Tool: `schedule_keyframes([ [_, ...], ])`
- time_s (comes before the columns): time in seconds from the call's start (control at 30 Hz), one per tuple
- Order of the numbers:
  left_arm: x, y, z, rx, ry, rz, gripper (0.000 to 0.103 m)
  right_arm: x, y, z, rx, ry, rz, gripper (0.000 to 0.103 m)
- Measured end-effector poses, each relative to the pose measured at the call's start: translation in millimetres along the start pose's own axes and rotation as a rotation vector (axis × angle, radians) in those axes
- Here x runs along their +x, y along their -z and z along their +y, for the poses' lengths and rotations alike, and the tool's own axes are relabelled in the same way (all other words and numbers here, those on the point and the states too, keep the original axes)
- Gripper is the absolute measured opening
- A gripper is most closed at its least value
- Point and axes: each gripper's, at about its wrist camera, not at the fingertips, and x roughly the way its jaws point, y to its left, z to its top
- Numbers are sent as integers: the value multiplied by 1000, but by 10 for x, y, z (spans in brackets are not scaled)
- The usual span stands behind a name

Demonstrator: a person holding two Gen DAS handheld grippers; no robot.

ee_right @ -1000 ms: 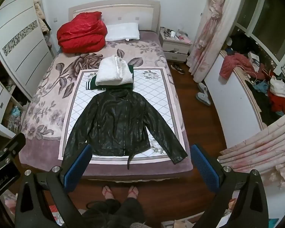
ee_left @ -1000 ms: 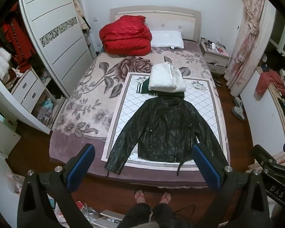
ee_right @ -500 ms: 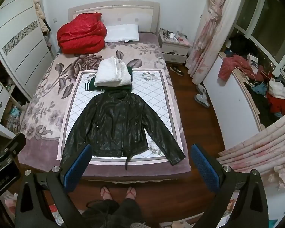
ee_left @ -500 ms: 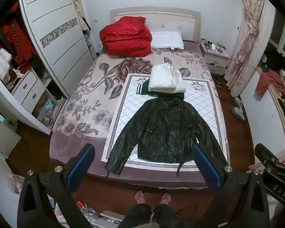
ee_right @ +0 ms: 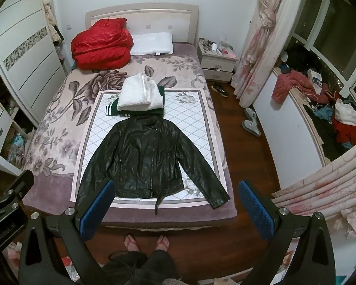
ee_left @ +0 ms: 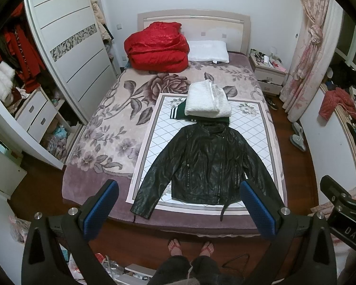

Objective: Fold large clothes

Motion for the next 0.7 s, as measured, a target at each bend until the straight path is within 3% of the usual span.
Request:
schedule_keyframes([
  [0.7,-31,-65,31,-4,-4,-7,103,-23,24,62,3,2,-7,103],
])
